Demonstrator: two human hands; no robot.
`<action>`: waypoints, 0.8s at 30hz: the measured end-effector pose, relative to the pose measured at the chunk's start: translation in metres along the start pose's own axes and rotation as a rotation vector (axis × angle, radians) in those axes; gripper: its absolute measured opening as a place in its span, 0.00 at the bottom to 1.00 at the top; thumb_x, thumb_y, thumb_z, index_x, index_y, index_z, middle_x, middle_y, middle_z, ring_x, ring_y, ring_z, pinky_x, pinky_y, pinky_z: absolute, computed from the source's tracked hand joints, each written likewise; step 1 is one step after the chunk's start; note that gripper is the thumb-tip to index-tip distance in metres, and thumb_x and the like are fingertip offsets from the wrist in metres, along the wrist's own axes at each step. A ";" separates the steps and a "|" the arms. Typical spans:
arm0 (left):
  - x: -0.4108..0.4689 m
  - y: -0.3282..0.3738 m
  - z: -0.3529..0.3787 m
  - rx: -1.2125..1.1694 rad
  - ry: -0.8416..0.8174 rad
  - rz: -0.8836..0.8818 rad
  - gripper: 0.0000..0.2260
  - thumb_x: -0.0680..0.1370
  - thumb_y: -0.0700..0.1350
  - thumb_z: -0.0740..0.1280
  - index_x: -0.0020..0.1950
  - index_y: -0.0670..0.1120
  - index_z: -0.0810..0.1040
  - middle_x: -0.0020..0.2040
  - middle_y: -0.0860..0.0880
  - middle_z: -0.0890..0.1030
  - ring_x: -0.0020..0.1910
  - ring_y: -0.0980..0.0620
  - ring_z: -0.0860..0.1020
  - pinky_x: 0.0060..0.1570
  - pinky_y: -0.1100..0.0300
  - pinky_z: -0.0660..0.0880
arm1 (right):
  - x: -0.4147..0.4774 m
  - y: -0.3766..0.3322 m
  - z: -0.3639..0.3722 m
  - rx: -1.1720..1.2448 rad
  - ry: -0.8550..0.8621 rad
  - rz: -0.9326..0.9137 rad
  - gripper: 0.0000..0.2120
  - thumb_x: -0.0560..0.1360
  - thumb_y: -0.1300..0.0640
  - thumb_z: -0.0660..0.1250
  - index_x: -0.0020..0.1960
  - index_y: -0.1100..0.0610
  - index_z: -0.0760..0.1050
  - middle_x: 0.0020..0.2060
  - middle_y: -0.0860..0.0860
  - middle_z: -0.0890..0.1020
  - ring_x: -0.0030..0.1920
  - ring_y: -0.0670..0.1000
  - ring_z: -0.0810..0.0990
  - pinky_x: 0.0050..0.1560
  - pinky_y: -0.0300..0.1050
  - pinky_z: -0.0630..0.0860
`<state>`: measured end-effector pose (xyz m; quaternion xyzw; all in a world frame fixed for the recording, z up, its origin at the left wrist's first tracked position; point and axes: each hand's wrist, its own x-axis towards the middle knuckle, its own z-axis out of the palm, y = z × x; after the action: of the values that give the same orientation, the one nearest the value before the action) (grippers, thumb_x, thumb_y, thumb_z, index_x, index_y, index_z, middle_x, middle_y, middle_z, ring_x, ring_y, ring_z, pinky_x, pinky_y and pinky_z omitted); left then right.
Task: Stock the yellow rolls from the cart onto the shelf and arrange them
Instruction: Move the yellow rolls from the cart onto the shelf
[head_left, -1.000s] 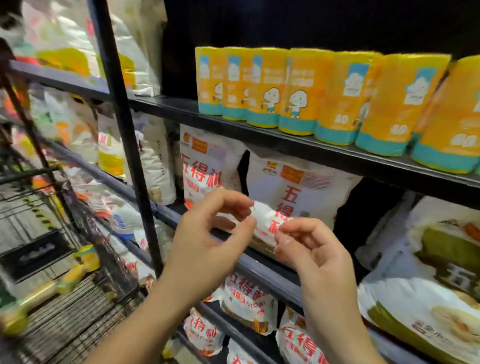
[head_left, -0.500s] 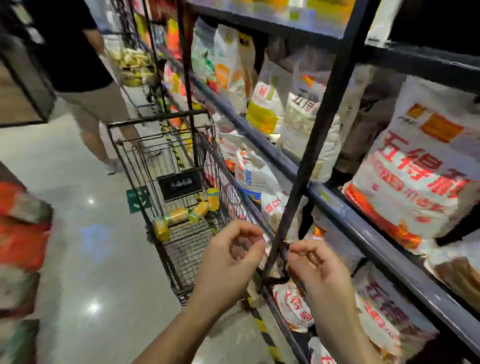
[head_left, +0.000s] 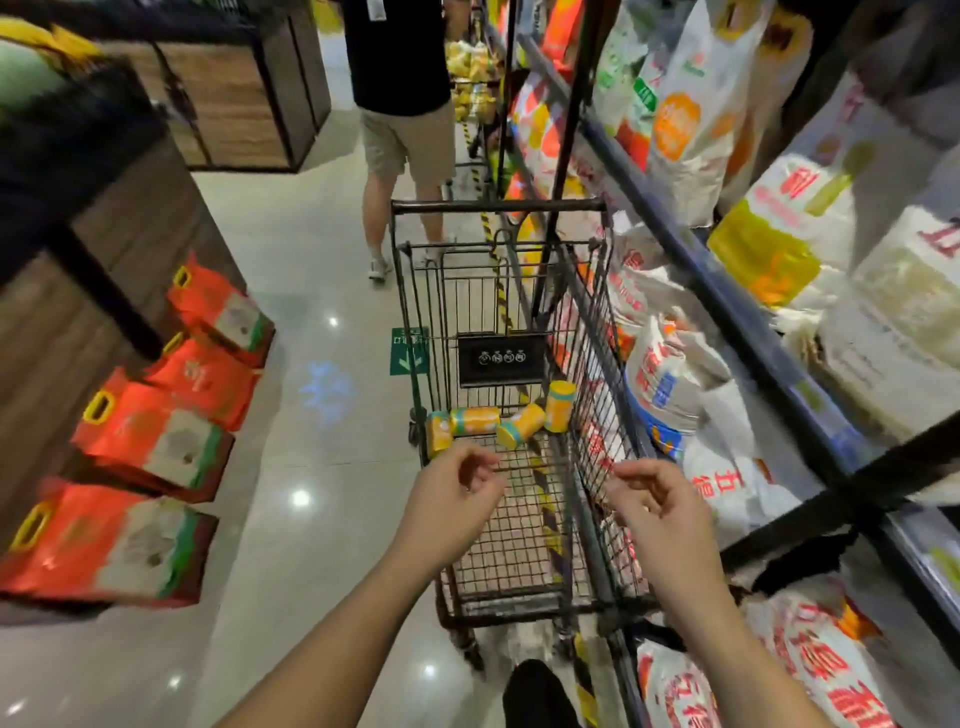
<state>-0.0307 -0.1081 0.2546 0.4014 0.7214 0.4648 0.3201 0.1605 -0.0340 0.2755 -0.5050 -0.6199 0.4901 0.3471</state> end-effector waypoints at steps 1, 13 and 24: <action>0.016 -0.004 0.001 0.006 0.007 -0.013 0.06 0.77 0.40 0.69 0.50 0.49 0.78 0.45 0.48 0.81 0.39 0.60 0.76 0.39 0.73 0.72 | 0.019 0.004 0.004 -0.016 -0.017 -0.005 0.05 0.76 0.64 0.69 0.50 0.56 0.78 0.41 0.52 0.81 0.37 0.44 0.78 0.41 0.32 0.74; 0.229 -0.056 0.048 0.225 0.049 -0.251 0.03 0.78 0.43 0.67 0.51 0.48 0.76 0.45 0.46 0.80 0.38 0.55 0.77 0.36 0.66 0.73 | 0.255 0.095 0.051 -0.258 -0.245 0.084 0.08 0.76 0.65 0.66 0.48 0.52 0.73 0.40 0.47 0.77 0.38 0.42 0.74 0.38 0.28 0.70; 0.347 -0.191 0.108 0.459 -0.108 -0.503 0.15 0.76 0.46 0.69 0.62 0.48 0.73 0.55 0.45 0.78 0.49 0.47 0.79 0.51 0.50 0.79 | 0.391 0.245 0.121 -0.725 -0.525 0.050 0.19 0.75 0.58 0.70 0.65 0.58 0.72 0.58 0.55 0.76 0.60 0.55 0.74 0.58 0.44 0.69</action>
<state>-0.1578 0.1938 0.0077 0.2965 0.8656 0.1751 0.3637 0.0217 0.3148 -0.0181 -0.4673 -0.8064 0.3610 -0.0334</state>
